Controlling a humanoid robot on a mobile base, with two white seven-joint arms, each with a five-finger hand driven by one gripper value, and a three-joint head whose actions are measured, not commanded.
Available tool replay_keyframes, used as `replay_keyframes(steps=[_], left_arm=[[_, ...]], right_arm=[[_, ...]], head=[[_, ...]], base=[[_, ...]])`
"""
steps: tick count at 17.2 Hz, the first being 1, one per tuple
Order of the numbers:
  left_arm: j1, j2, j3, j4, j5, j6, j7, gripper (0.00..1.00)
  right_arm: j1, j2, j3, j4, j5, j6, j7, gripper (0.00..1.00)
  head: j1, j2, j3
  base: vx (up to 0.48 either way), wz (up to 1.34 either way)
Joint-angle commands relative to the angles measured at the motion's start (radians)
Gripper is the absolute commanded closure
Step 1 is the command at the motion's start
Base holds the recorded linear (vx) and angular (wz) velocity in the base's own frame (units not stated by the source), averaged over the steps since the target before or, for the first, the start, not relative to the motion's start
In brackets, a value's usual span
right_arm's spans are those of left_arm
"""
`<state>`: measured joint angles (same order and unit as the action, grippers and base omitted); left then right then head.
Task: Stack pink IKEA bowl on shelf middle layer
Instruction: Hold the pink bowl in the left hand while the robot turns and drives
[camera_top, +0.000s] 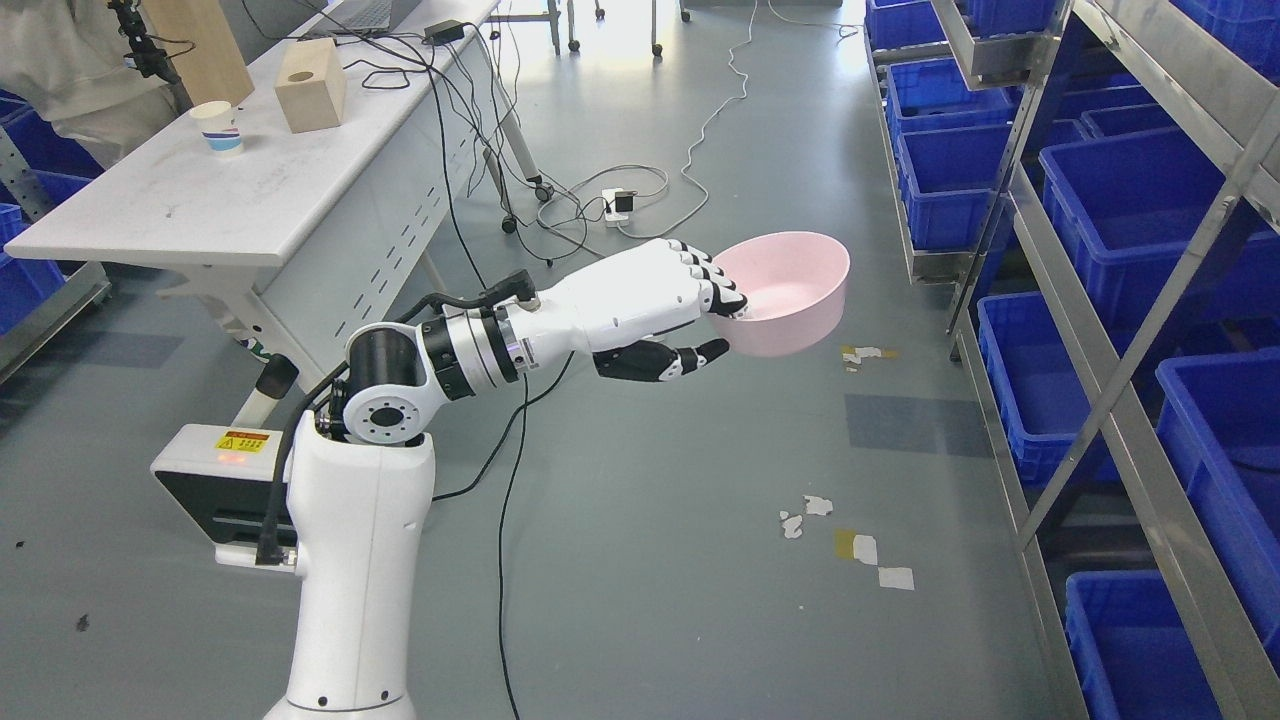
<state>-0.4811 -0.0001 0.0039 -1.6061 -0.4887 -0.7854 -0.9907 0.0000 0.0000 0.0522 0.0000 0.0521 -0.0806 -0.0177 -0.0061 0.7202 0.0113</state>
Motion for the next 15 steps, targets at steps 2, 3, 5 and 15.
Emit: replay_keyframes(steps=[2,3,5,15], left_arm=[[-0.001,0.018,-0.015,-0.006,0.001,0.000,0.001,0.97],[-0.001,0.018,-0.016,-0.006,0.001,0.000,0.001,0.97],[-0.001,0.018,-0.016,-0.006,0.001,0.000,0.001,0.97],[-0.001,0.018,-0.033,-0.005,0.013,0.000,0.029,0.95]], right_arm=[[0.005,-0.018,0.000,-0.017,0.000,-0.001,-0.001,0.00],[0.003,-0.018,0.000,-0.017,0.000,-0.001,-0.001,0.00],[0.003,-0.018,0.000,-0.017,0.000,-0.001,-0.001,0.00],[0.003,-0.018,0.000,-0.017,0.000,-0.001,-0.001,0.00]], head=[[0.0000,0.000,0.000],[0.0000,0.000,0.000],[0.0000,0.000,0.000],[0.0000,0.000,0.000]], base=[[0.310,-0.01],[0.335,-0.05],[0.332,-0.03],[0.305,0.00]])
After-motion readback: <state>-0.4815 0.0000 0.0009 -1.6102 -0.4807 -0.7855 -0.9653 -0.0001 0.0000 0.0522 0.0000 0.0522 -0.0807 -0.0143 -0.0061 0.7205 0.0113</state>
